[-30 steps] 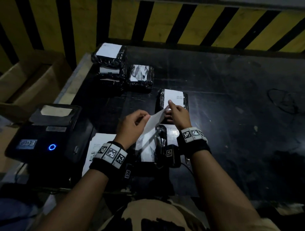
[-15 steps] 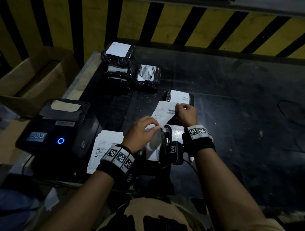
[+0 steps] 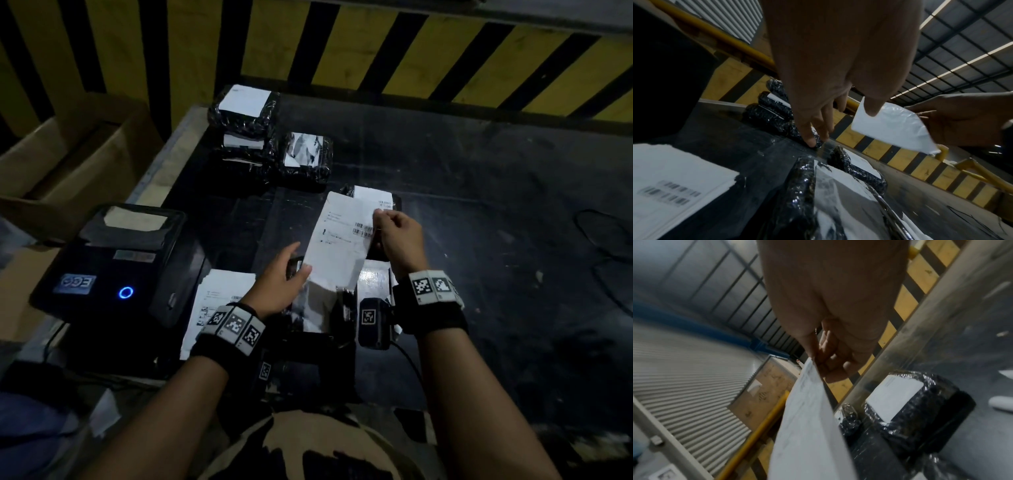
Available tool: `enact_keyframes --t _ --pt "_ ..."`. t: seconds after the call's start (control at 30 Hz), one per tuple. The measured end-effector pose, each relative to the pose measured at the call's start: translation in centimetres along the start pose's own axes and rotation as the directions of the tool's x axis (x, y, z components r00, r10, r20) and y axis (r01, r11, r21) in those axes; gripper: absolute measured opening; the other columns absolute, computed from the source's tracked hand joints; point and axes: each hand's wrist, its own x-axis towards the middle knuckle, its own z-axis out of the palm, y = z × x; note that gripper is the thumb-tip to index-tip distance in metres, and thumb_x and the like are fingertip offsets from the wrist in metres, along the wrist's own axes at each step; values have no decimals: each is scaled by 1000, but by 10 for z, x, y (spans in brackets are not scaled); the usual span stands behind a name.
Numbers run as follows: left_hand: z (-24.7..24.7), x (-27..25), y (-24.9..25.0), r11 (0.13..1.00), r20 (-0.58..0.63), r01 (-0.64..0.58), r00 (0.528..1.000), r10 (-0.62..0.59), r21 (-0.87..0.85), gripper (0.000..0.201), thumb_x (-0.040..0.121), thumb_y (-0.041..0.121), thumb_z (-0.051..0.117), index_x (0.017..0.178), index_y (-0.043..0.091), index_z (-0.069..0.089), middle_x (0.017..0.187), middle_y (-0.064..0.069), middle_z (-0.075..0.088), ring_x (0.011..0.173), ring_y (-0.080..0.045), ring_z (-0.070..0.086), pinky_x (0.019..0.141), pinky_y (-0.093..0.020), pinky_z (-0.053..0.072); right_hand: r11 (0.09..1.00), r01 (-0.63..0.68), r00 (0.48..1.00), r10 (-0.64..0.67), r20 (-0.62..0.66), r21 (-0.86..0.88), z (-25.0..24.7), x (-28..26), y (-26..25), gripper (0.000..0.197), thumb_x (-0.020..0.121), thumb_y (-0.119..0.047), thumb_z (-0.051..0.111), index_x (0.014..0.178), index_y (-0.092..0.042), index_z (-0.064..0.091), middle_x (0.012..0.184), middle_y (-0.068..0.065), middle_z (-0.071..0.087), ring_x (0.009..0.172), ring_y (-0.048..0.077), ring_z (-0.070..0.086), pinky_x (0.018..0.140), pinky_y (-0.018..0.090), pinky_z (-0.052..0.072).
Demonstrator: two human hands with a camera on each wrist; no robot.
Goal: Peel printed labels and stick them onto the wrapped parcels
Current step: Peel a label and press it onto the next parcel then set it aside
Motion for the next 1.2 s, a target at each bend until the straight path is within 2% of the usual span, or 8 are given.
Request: enact_keyframes --t 0.27,0.37,0.53,0.73,0.83,0.93,1.1,1.2 --pt "3 -12 -10 998 -29 -38 999 36 -47 23 94 12 56 116 18 61 96 0 70 77 -5 63 81 -23 50 999 -36 999 36 37 2 7 -12 24 17 94 -19 59 79 -11 64 88 16 69 84 27 67 82 45 58" --pt "3 -20 -14 997 -14 -47 999 47 -56 30 92 7 58 122 10 58 84 3 69 71 4 62 74 -14 47 999 -27 997 29 70 -32 11 -11 35 19 93 -21 60 77 -13 65 87 16 69 80 26 65 83 48 57" --pt "4 -29 -15 998 11 15 1000 -14 -68 43 91 8 59 132 19 51 81 2 69 63 7 60 63 -6 45 966 38 993 -8 120 -256 19 -11 56 12 91 -25 63 81 -18 60 79 -4 64 66 5 56 59 18 45" --pt "5 -36 -23 997 -11 72 997 -73 -32 44 91 13 62 133 22 54 68 9 63 51 10 50 56 -5 39 942 33 995 0 97 -334 21 -7 74 20 90 -18 63 107 -6 66 88 1 68 69 7 61 68 17 49" --pt "9 -37 -25 995 -6 90 996 -90 -31 45 91 15 62 135 20 52 71 7 64 52 8 50 57 -5 40 934 36 994 4 111 -357 23 -8 77 28 90 -18 64 117 -9 63 97 2 69 82 12 65 79 25 54" --pt "11 -38 -27 994 -4 107 994 -107 -8 46 91 17 62 136 19 51 73 5 65 54 6 51 58 -5 41 955 35 990 7 139 -294 22 -10 79 45 89 -12 66 130 -21 49 94 4 64 82 9 62 69 12 50" --pt "13 -40 -26 992 -7 127 992 -127 -3 46 91 16 61 136 19 50 70 7 63 48 8 49 55 -6 40 931 34 988 24 155 -363 24 -8 86 9 88 -11 66 92 -17 60 82 3 68 66 8 61 58 11 44" --pt "14 -39 -28 989 -10 145 989 -145 26 47 91 16 61 137 19 51 71 7 65 55 6 52 62 -12 41 918 44 982 32 184 -394 26 -7 91 8 86 -9 67 86 -17 64 81 -1 65 72 11 59 71 18 44"
